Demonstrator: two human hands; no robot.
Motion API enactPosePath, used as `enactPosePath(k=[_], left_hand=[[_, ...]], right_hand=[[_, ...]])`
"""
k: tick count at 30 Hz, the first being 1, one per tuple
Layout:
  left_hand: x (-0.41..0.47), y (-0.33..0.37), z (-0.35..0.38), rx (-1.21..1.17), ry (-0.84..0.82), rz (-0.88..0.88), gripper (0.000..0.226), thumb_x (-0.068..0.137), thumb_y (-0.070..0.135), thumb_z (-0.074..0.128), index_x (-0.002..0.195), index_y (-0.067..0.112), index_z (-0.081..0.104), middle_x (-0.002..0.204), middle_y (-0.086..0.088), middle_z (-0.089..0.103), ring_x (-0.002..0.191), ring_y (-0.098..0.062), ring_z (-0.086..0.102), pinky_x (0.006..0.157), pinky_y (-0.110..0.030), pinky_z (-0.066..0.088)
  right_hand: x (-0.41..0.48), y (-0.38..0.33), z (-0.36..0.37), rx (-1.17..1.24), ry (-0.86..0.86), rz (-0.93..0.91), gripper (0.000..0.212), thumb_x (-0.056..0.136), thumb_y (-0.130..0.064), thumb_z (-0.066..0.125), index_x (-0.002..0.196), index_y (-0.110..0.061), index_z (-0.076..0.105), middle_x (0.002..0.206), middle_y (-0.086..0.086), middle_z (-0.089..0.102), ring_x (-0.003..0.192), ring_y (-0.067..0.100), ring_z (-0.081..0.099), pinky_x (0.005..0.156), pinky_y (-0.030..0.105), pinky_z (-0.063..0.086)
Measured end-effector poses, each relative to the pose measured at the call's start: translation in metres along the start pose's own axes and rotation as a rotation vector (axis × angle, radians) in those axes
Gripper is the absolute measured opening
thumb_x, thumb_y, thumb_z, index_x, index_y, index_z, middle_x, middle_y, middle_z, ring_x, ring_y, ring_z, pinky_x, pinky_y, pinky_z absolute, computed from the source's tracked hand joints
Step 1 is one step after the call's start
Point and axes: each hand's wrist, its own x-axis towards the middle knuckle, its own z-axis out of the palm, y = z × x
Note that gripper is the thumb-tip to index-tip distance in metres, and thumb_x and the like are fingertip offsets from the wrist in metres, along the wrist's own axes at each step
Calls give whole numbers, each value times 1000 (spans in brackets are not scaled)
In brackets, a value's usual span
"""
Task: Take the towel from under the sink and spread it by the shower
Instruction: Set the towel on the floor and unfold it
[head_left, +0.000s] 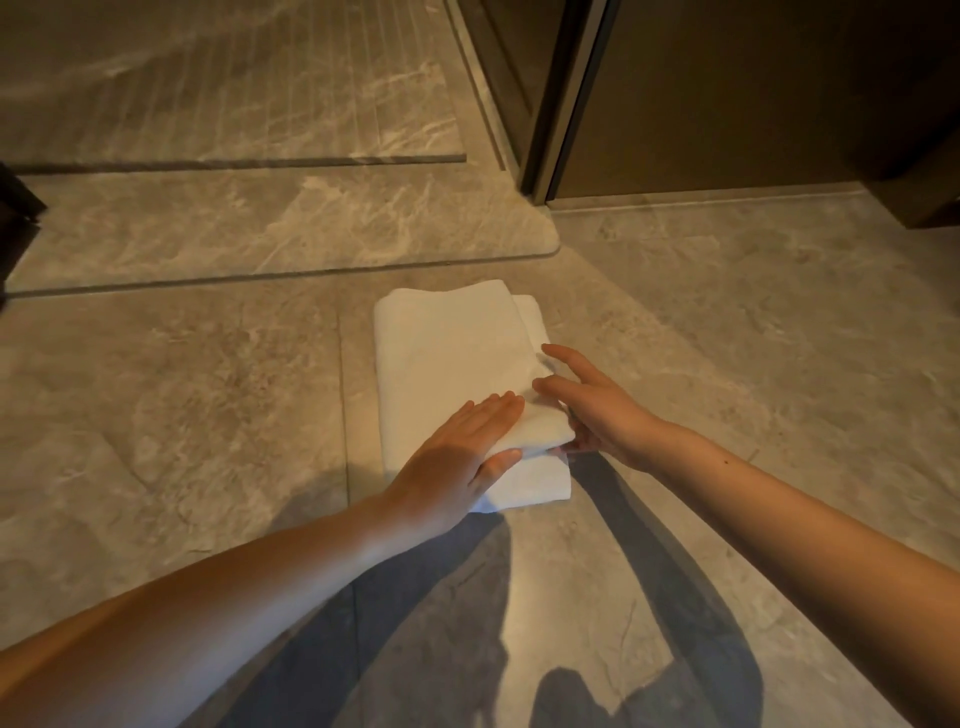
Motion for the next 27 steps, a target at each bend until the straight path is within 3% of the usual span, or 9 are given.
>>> enactPosePath(k=[2, 5, 7, 10, 14, 18, 20, 22, 27], left_hand=[[1, -1, 1, -11, -27, 6, 60, 100, 45, 43, 153, 21, 28, 159, 6, 28, 146, -5, 19, 113, -8, -2], [9, -2, -12, -238, -50, -113, 62, 89, 51, 55, 145, 29, 43, 147, 21, 37, 132, 10, 29, 112, -13, 18], [19, -5, -26, -394, 24, -147, 41, 91, 35, 61, 132, 30, 55, 131, 21, 48, 117, 16, 43, 104, -11, 32], [43, -10, -45, -238, 42, -94, 39, 96, 16, 56, 134, 19, 54, 121, 2, 51, 108, -1, 53, 98, -19, 40], [85, -9, -60, -41, -211, -211, 51, 100, 29, 43, 148, 40, 31, 106, -2, 43, 96, -24, 54, 90, -37, 41], [118, 0, -68, 44, -483, -169, 49, 101, 34, 32, 144, 56, 25, 89, 5, 39, 75, -14, 46, 68, -26, 34], [130, 7, -69, 68, -565, -216, 42, 101, 44, 29, 140, 59, 31, 97, -2, 42, 80, -14, 46, 73, -26, 34], [137, 12, -69, 90, -627, -277, 39, 99, 53, 26, 134, 55, 42, 107, -5, 44, 90, -26, 52, 86, -37, 42], [129, 1, -67, -17, -478, -235, 27, 93, 39, 45, 98, 19, 63, 74, -3, 55, 70, -23, 52, 66, -36, 39]], right_hand=[[-5, -1, 6, 57, -29, 12, 46, 94, -27, 57, 136, -40, 43, 124, 5, 55, 102, 28, 63, 71, 39, 60], [-12, 4, 10, 154, 13, -9, 36, 93, -17, 58, 127, -30, 56, 124, 11, 59, 92, 24, 64, 63, 33, 57], [-17, 9, 10, 184, 48, -23, 37, 91, -9, 62, 124, -24, 60, 119, 18, 62, 93, 28, 65, 72, 39, 59], [-23, 15, 10, 9, 79, -162, 45, 86, 1, 65, 126, -19, 61, 121, 14, 63, 105, 26, 65, 90, 41, 56], [-31, 16, 16, -196, 82, -315, 52, 85, 3, 61, 133, -19, 57, 124, -4, 60, 100, 0, 60, 80, 11, 51], [-34, 16, 25, -495, 99, -419, 59, 83, 2, 57, 138, -19, 54, 131, 1, 59, 110, 15, 57, 91, 21, 44], [-33, 18, 30, -610, 91, -478, 59, 82, 4, 54, 137, -17, 55, 127, 8, 59, 108, 23, 58, 86, 24, 41], [-33, 19, 34, -681, 96, -494, 58, 83, 3, 51, 138, -18, 55, 119, 11, 58, 101, 27, 58, 79, 23, 38], [-34, 20, 36, -662, 89, -467, 59, 84, 3, 50, 139, -19, 54, 120, 9, 58, 94, 20, 57, 75, 20, 35]])
